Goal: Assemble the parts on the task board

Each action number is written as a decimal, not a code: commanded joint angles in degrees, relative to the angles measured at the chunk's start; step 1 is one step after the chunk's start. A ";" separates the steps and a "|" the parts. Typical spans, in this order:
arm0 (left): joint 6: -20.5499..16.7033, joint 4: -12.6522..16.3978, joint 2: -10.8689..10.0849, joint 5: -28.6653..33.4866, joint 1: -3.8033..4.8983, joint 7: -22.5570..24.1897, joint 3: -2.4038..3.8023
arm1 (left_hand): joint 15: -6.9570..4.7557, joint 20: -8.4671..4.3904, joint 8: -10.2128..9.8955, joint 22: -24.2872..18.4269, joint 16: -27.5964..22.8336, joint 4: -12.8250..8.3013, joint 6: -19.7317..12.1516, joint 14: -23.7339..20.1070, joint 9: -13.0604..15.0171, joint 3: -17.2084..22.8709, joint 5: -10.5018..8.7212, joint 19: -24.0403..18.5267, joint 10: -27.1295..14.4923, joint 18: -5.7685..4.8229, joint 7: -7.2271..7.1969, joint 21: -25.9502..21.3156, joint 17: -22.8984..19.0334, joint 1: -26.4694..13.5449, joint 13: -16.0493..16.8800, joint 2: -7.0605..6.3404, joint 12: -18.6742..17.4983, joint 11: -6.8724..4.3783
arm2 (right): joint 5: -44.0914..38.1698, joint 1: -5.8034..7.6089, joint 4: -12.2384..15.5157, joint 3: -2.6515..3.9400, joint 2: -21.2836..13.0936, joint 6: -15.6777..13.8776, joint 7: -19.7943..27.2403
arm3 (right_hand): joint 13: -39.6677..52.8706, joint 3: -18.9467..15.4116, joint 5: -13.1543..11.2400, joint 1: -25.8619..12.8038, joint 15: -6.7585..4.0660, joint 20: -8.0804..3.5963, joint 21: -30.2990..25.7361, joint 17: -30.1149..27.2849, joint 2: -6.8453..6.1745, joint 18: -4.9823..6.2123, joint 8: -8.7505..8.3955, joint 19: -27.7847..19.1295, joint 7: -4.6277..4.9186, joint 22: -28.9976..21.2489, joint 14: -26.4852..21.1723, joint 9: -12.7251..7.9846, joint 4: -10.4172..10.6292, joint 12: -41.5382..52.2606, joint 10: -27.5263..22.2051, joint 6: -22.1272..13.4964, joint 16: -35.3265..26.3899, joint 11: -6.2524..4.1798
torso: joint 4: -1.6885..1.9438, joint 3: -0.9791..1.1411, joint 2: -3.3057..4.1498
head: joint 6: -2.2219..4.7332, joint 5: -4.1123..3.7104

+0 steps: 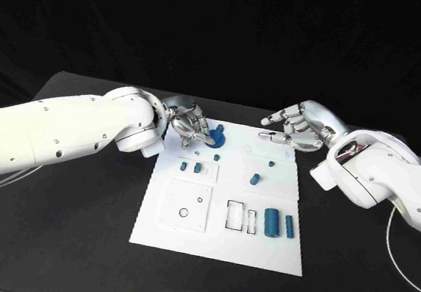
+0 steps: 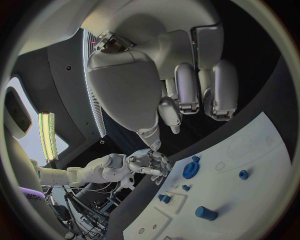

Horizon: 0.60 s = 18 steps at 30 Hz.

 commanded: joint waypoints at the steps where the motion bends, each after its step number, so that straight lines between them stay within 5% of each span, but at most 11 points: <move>1: -3.89 -0.19 0.83 -8.81 -0.40 8.76 -0.13 | -0.03 -0.16 -1.76 -0.96 -0.54 -2.01 0.49 0.45 -2.10 1.36 0.10 1.06 -0.27 0.25 -0.21 -0.96 -0.84 4.15 -2.66 0.25 -2.35 -0.34 | -0.13 -0.06 0.09 -0.01 0.04 0.51 0.38 | 0.01 -0.39 0.29 -0.13 -0.28 -0.02 -0.36 7.17 0.54 0.70 -0.16 -0.46 -0.02 -0.08 4.18 0.03 -0.06 0.06 -0.24 0.09 -0.25 -0.11 | -0.03 -0.04 0.00 | 0.20 -0.30; 6: -6.70 -0.64 2.21 -17.42 -1.34 13.77 -0.30 | -0.48 -1.05 -7.72 -1.69 0.83 -4.57 3.98 2.75 -8.10 3.84 0.07 3.64 1.54 0.16 -0.92 -1.40 -1.06 8.67 -10.27 -1.34 -8.88 -1.08 | -0.13 -0.07 0.13 -0.01 0.08 0.58 0.40 | 0.01 -0.39 0.33 -0.11 -0.28 -0.02 -0.35 7.19 0.58 0.69 -0.15 -0.44 -0.02 -0.06 4.19 0.03 -0.06 0.06 -0.24 0.10 -0.24 -0.11 | -0.04 -0.03 0.00 | 0.39 -0.56; 8: -6.59 -0.85 2.64 -20.02 -1.56 14.22 -0.36 | -0.67 -1.14 -8.59 -1.64 2.64 -4.75 5.03 4.01 -8.99 4.28 0.21 4.20 2.03 0.22 -1.33 -1.26 0.40 8.83 -11.46 -1.44 -9.79 -0.98 | -0.13 -0.07 0.14 -0.01 0.09 0.59 0.41 | 0.01 -0.39 0.33 -0.11 -0.28 -0.02 -0.35 7.19 0.58 0.69 -0.15 -0.44 -0.02 -0.05 4.19 0.03 -0.06 0.06 -0.24 0.10 -0.24 -0.11 | 0.00 -0.03 0.00 | 0.44 -0.61; 11: -5.53 -1.32 3.47 -25.06 -1.86 13.89 -0.64 | -0.87 -1.32 -11.21 -0.82 11.94 -4.99 7.10 9.82 -11.27 4.65 0.20 7.25 3.01 0.17 -1.86 0.30 8.53 8.18 -14.43 -2.41 -12.14 -0.98 | -0.13 -0.07 0.18 -0.01 0.12 0.60 0.42 | 0.01 -0.39 0.33 -0.11 -0.28 -0.02 -0.35 7.19 0.58 0.69 -0.15 -0.44 -0.02 -0.05 4.19 0.03 -0.06 0.06 -0.24 0.10 -0.24 -0.11 | 0.03 -0.01 0.00 | 0.44 -0.71; 13: -4.72 -1.61 3.90 -27.59 -1.99 13.34 -0.81 | -1.12 -1.50 -12.30 6.60 20.08 -4.98 8.70 14.04 -12.29 4.78 0.21 11.45 3.76 -1.19 -1.93 9.23 16.38 7.49 -15.89 -2.79 -13.17 -1.03 | -0.13 -0.07 0.20 -0.01 0.13 0.59 0.43 | 0.01 -0.39 0.33 -0.11 -0.28 -0.02 -0.35 7.19 0.58 0.69 -0.15 -0.44 -0.02 -0.05 4.19 0.03 -0.06 0.06 -0.24 0.10 -0.24 -0.11 | 0.01 0.00 0.00 | 0.47 -0.71; 18: -2.98 -2.53 4.92 -32.24 -2.37 11.78 -1.09 | -1.57 -2.06 -14.89 21.03 30.50 -5.12 11.88 18.47 -14.32 5.58 0.19 17.09 6.84 -3.82 -2.13 25.84 26.97 6.44 -18.79 -3.25 -15.18 -1.61 | -0.13 -0.07 0.23 -0.01 0.14 0.50 0.44 | 0.01 -0.39 0.33 -0.11 -0.28 -0.02 -0.35 7.19 0.58 0.69 -0.15 -0.44 -0.02 -0.05 4.19 0.03 -0.06 0.06 -0.24 0.10 -0.24 -0.11 | -0.02 -0.03 0.01 | 0.49 -0.84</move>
